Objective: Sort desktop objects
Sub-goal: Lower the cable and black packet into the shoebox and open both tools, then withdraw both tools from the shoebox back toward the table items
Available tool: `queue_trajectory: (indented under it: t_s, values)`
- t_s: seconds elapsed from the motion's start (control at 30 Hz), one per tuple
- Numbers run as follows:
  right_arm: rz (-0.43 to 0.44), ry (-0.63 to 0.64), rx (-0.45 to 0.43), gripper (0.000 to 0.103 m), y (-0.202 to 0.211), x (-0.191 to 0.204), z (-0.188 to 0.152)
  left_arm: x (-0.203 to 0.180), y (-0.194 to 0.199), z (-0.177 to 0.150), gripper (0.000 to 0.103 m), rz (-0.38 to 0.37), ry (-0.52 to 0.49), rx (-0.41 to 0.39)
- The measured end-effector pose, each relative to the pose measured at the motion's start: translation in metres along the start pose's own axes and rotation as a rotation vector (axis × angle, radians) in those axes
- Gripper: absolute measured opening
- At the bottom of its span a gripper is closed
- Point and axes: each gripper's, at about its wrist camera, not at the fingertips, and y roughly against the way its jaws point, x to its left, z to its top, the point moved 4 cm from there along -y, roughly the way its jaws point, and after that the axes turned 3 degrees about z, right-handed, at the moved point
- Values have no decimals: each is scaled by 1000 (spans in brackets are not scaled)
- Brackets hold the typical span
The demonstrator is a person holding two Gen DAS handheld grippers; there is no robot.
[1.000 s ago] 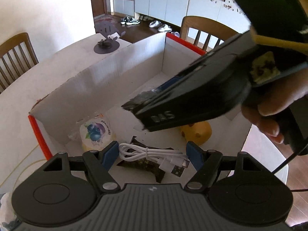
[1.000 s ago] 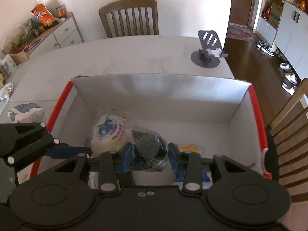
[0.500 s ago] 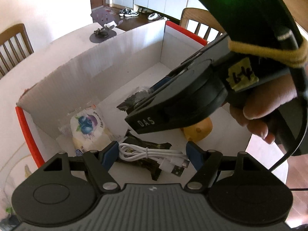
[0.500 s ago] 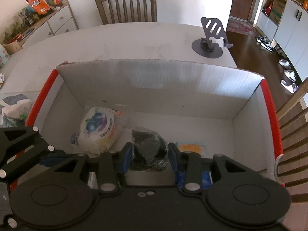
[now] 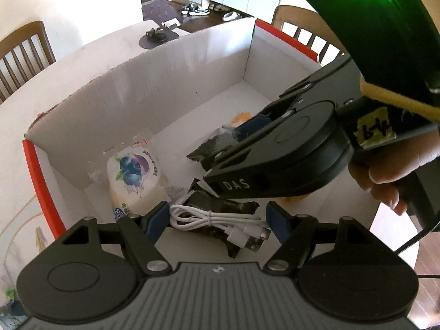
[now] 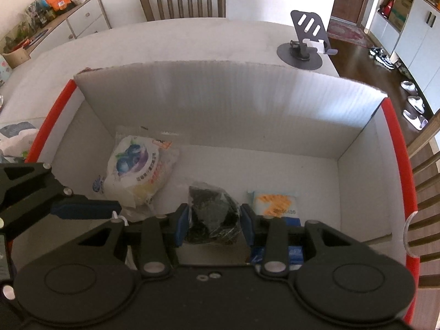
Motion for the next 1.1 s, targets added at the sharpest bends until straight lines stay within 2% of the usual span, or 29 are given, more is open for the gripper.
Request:
queue_trajectory:
  t_s: [0.33,0.43,0.53,0.83,0.87,0.93,1.1]
  values:
    - [0,0,1,42,-2,-2,0,2,0,-2,77,-26,27,-2]
    - [1,-1,-5,47,2,-2,0,3,6,-3,77,-34,37,-14]
    - [6,-2,-14,48,8,-2,1,2,12,-2,83,-33,48,-35]
    - [42,2,-45,52,36,-2,-4,7,37,-2,84,-31,101,-112]
    - [46,4,-50,53,40,-2,-6,8,40,-2,84,-28,108,-121]
    - [54,4,-69,64,48,-2,-7,9,47,-3,84,-28,120,-142]
    - [63,-5,-120,65,68,-2,-7,10,65,-5,84,-26,144,-186]
